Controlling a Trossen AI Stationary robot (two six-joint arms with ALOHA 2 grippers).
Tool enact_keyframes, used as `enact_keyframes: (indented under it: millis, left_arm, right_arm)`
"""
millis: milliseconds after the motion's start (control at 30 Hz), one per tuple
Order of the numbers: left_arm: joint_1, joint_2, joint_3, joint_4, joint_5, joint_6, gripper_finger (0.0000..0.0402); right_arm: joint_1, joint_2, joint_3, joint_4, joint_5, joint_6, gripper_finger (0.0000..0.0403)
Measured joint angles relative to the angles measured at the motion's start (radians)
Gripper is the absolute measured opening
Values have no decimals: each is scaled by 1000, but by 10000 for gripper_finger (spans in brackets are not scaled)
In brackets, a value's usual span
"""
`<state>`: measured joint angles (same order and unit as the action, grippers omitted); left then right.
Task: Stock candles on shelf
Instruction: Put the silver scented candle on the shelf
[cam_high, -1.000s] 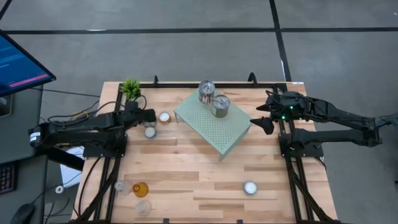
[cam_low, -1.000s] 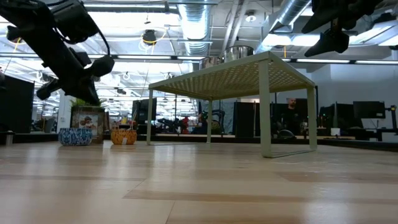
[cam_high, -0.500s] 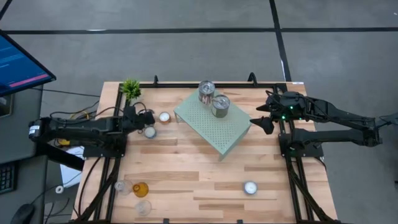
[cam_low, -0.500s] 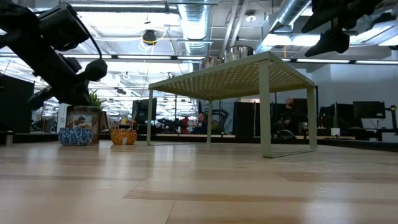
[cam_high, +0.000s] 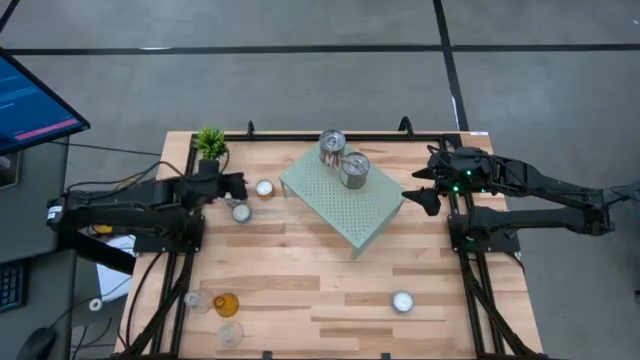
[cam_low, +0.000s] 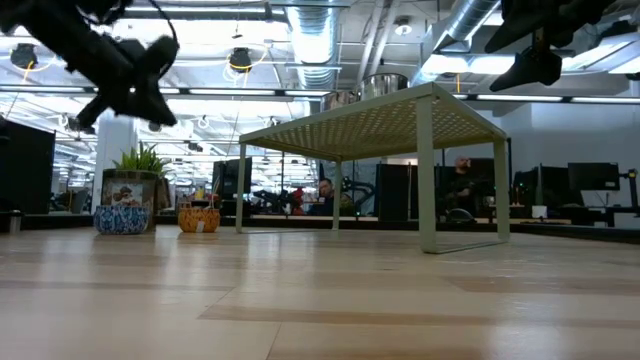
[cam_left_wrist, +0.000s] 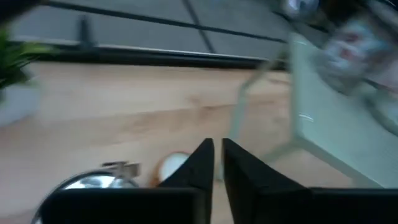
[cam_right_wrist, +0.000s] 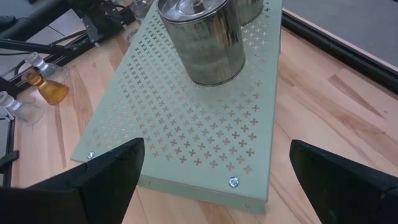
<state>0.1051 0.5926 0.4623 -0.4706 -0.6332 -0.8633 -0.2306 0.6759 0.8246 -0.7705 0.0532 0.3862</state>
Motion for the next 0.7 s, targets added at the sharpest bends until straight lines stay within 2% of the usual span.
enact_keyframes:
  millis: [167,300,400,567,700]
  left_arm:
    - [1,-16,108,86,192,139,104]
    - [0,-9,156,401,293,319,178]
    - [1,11,176,619,332,381,236]
    - [1,48,256,631,439,389,311]
    - [1,85,350,549,526,389,342]
  right_arm:
    - [0,0,0,0,0,-3,390]
    - [0,0,0,0,0,-16,390]
    - [0,0,0,1,0,-20,390]
    - [0,0,0,1,-2,-20,390]
    - [0,0,0,1,-4,-20,390]
